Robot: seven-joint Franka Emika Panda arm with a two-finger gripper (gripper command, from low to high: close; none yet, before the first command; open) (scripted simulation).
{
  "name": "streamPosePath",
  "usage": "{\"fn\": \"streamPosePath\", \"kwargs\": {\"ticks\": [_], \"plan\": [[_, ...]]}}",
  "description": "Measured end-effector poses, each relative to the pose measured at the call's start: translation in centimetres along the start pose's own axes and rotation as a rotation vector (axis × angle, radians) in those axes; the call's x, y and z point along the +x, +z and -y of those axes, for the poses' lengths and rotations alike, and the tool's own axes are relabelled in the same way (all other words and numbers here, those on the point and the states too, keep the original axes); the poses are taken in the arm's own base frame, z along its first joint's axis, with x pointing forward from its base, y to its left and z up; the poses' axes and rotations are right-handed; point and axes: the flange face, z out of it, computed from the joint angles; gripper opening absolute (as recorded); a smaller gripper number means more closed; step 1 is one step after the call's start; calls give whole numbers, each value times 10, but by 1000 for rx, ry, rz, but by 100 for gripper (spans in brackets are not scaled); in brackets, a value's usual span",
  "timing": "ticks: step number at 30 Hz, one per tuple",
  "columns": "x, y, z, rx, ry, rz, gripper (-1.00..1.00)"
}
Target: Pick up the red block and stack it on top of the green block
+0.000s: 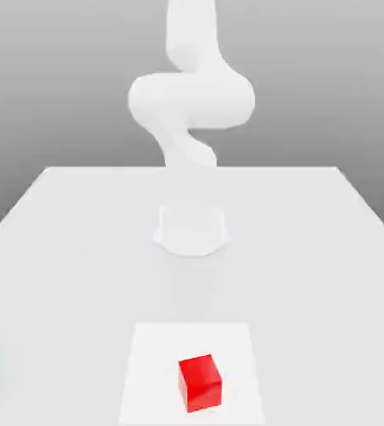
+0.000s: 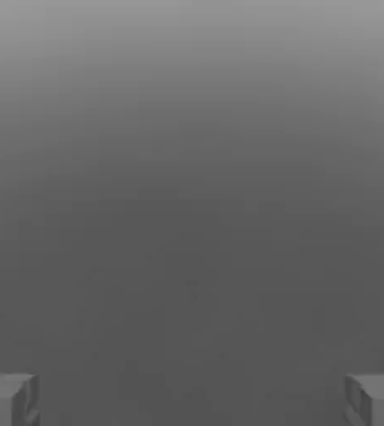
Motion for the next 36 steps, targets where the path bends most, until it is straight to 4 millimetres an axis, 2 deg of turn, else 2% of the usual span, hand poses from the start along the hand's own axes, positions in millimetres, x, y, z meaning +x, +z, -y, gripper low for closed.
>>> {"fn": "streamPosePath", "kwargs": {"ticks": [4, 9, 14, 19, 23, 28, 29, 36], "plan": [[-10, 87, -9, -73, -41, 105, 0], [-37, 184, -32, -163, -93, 229, 0], [-78, 270, -68, -255, -146, 349, 0], [-130, 341, -116, -350, -202, 466, 0], [-174, 385, -161, -427, -246, 554, 0], [-206, 432, -194, -443, -257, 573, 0], [-211, 438, -199, -444, -257, 574, -100], [-212, 439, -200, -444, -257, 574, -100]]}}
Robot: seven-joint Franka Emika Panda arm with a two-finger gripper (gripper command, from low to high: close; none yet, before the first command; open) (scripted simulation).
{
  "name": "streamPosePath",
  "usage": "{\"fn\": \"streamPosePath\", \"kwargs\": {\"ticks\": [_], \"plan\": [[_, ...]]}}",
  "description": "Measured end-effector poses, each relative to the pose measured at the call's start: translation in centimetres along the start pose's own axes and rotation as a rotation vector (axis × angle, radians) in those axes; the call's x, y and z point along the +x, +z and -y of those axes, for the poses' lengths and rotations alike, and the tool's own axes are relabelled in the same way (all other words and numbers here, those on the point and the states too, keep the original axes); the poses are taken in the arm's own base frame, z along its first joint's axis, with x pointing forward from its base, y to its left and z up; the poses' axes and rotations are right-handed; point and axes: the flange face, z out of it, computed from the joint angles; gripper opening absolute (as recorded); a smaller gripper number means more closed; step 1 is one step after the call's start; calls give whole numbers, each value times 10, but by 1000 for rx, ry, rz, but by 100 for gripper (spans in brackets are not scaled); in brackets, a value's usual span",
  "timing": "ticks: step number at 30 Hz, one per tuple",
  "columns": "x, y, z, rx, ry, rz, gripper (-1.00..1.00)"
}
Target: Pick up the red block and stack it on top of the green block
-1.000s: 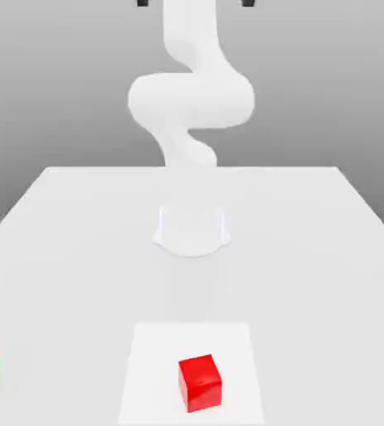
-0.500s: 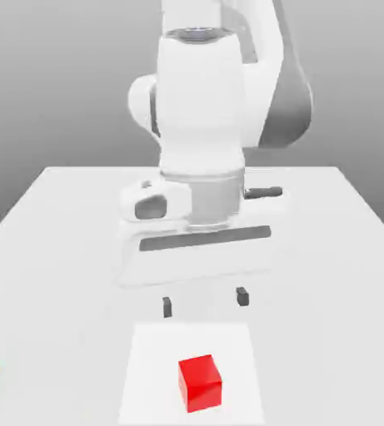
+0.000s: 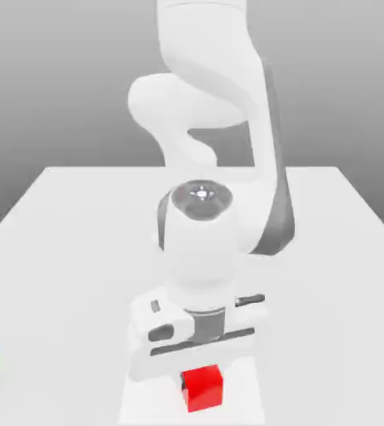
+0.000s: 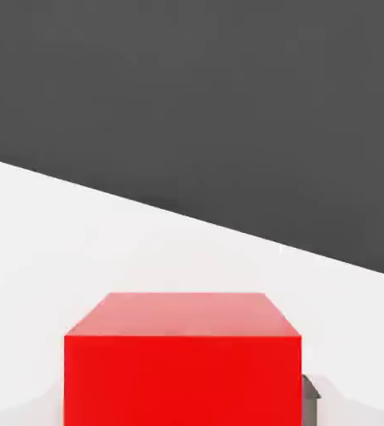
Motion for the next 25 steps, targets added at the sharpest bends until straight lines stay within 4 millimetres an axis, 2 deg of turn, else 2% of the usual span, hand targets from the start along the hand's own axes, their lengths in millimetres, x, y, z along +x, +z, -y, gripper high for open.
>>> {"fn": "streamPosePath", "kwargs": {"ticks": [5, 6, 9, 12, 17, 19, 21, 22, 25], "plan": [[1, -52, -1, 0, 3, 0, -100], [11, -59, -13, 0, 53, 1, -100], [53, -68, -73, -1, 286, 4, -100], [85, -75, -141, 0, 512, 6, -100], [114, -88, -267, 2, 895, 4, -100], [120, -74, -316, 3, 1037, 2, -100], [121, -47, -333, 2, 1086, 1, -100], [121, -38, -336, 2, 1095, 1, 100], [121, -38, -336, 2, 1095, 1, 100]]}}
